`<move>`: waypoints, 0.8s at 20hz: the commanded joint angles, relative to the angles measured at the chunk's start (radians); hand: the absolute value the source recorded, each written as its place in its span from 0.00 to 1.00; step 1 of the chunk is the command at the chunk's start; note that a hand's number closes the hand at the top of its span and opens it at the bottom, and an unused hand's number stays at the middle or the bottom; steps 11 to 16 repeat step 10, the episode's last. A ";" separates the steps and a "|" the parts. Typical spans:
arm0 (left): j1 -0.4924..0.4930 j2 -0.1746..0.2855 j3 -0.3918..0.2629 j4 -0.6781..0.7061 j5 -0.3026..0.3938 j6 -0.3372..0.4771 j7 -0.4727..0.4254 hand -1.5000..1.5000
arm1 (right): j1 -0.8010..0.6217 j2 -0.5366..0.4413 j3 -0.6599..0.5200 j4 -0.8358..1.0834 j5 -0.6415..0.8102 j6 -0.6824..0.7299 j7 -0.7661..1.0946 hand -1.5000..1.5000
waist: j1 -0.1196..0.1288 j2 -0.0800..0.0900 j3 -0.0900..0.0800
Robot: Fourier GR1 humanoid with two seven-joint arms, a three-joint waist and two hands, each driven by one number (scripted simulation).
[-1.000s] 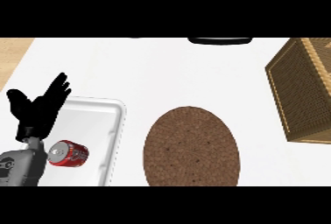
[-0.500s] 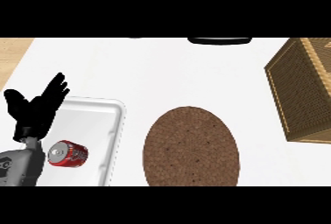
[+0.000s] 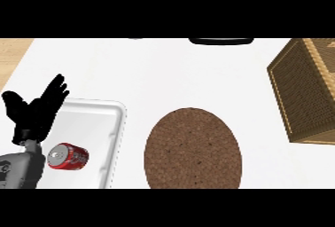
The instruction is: Pick the lemon from the placemat and place it in the basket
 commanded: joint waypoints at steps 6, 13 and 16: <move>-0.015 -0.029 -0.036 -0.025 -0.031 0.022 0.016 0.50 | 0.114 -0.309 -0.102 0.440 -0.068 0.373 -0.206 0.00 | 0.007 0.007 0.004; 0.007 0.000 0.015 0.028 0.006 -0.016 -0.033 0.50 | 0.196 -0.370 -0.111 0.564 -0.037 0.475 -0.346 0.00 | 0.006 0.011 0.006; 0.007 0.000 0.015 0.028 0.006 -0.016 -0.033 0.50 | 0.196 -0.370 -0.111 0.564 -0.037 0.475 -0.346 0.00 | 0.006 0.011 0.006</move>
